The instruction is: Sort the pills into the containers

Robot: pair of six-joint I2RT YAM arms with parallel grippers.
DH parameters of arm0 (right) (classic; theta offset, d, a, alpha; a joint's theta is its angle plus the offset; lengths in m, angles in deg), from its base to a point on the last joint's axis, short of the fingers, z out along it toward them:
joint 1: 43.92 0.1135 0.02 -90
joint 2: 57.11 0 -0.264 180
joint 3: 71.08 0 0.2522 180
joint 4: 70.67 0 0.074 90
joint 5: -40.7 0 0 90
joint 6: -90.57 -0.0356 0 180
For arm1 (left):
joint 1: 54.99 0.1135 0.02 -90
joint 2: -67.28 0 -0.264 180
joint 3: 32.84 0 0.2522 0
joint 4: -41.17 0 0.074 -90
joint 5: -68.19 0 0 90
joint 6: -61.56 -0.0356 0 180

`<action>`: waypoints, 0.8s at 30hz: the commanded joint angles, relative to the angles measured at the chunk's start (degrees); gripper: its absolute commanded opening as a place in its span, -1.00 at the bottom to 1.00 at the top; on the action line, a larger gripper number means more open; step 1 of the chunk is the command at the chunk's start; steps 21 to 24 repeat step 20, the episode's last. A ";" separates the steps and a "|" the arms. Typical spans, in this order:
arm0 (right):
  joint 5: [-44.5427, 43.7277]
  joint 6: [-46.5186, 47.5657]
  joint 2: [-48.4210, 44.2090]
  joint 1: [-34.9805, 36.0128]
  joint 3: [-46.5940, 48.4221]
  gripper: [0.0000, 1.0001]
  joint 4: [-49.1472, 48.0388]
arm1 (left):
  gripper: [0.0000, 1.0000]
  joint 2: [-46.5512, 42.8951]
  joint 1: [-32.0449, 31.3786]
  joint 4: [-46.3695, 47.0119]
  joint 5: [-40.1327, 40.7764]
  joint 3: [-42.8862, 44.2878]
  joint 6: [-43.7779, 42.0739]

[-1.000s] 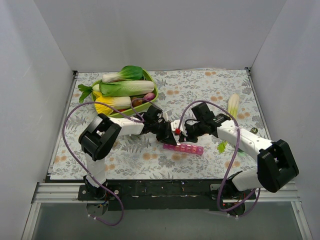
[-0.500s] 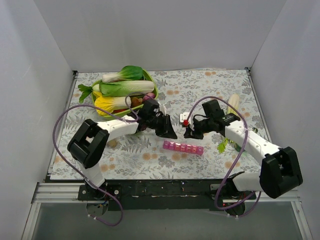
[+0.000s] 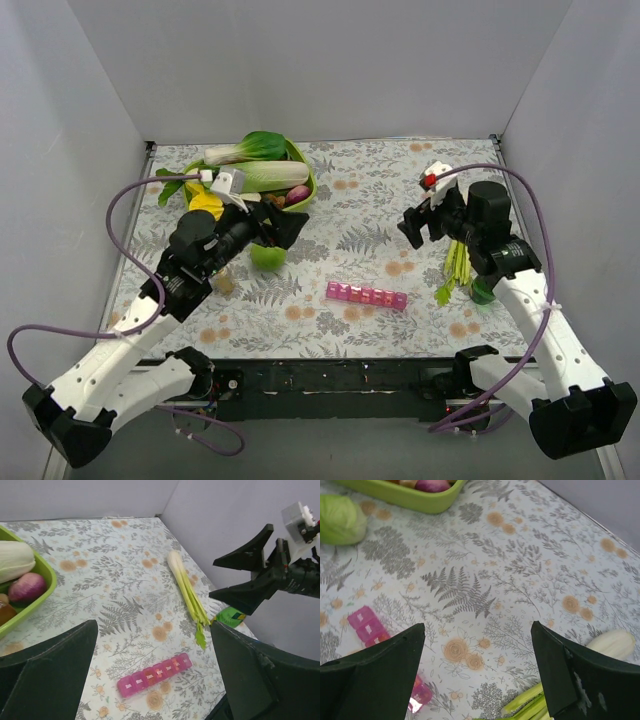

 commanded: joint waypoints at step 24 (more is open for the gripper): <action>-5.81 -14.29 -5.25 -8.30 11.12 0.93 4.07 | 0.96 -12.61 0.28 -15.61 5.46 -1.45 -3.96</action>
